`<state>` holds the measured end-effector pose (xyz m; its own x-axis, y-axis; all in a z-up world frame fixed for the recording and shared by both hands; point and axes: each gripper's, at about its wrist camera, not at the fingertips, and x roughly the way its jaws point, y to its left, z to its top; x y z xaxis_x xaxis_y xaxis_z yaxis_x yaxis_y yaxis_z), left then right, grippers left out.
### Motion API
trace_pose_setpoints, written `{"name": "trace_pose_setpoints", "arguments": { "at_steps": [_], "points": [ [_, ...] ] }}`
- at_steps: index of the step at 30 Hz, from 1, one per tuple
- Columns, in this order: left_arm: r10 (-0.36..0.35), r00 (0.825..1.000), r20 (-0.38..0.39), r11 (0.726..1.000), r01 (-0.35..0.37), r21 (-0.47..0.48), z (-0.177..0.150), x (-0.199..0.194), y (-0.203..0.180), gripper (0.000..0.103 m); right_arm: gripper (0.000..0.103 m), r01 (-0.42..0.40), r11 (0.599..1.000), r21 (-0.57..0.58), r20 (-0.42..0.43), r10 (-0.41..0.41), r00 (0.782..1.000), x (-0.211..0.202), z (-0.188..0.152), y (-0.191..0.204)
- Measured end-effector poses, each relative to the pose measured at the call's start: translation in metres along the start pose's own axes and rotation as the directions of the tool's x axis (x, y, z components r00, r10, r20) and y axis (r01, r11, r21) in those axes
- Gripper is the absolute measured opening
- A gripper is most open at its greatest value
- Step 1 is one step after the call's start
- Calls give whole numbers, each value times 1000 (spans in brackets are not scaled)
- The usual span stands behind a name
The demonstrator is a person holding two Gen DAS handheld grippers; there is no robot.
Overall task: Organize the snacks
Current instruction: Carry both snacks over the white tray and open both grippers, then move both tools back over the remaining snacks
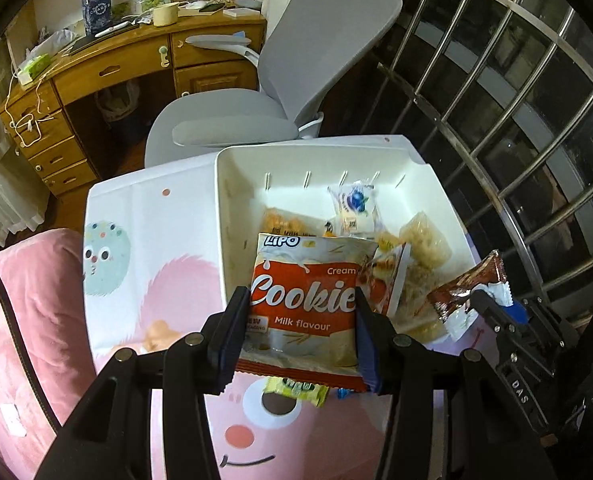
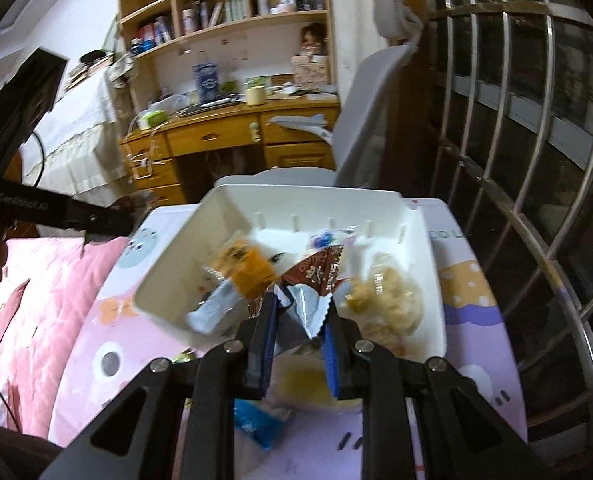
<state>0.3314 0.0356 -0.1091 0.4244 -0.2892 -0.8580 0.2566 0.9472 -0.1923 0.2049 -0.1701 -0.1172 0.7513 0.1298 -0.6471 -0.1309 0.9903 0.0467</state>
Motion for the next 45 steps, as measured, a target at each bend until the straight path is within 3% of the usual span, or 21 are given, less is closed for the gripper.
{"name": "trace_pose_setpoints", "arguments": {
  "at_steps": [6,9,12,16,29,34,45],
  "points": [
    [-27,1000,-7,999,27,-30,7,18,-2,48,21,58,997,43,-15,-58,998,12,7,-32],
    [-15,1000,-22,999,14,-43,7,23,-2,68,23,83,995,59,-40,-81,996,19,9,-42],
    [-10,1000,-28,999,9,-52,5,22,-1,71,27,85,994,73,-70,-79,994,24,8,-46],
    [7,999,-31,998,-9,-65,3,17,4,79,41,87,993,77,-97,-79,992,27,6,-46],
    [41,999,-27,994,-44,-103,-39,-16,15,84,76,102,989,107,-122,-89,989,-3,-8,-26],
    [35,998,-58,994,-40,-102,-64,-17,16,84,89,67,984,164,-121,-47,992,-19,-21,-24],
    [55,995,-82,997,-60,-54,-111,3,14,87,103,78,969,235,-206,-29,978,-14,-45,-23]
  ]
}}
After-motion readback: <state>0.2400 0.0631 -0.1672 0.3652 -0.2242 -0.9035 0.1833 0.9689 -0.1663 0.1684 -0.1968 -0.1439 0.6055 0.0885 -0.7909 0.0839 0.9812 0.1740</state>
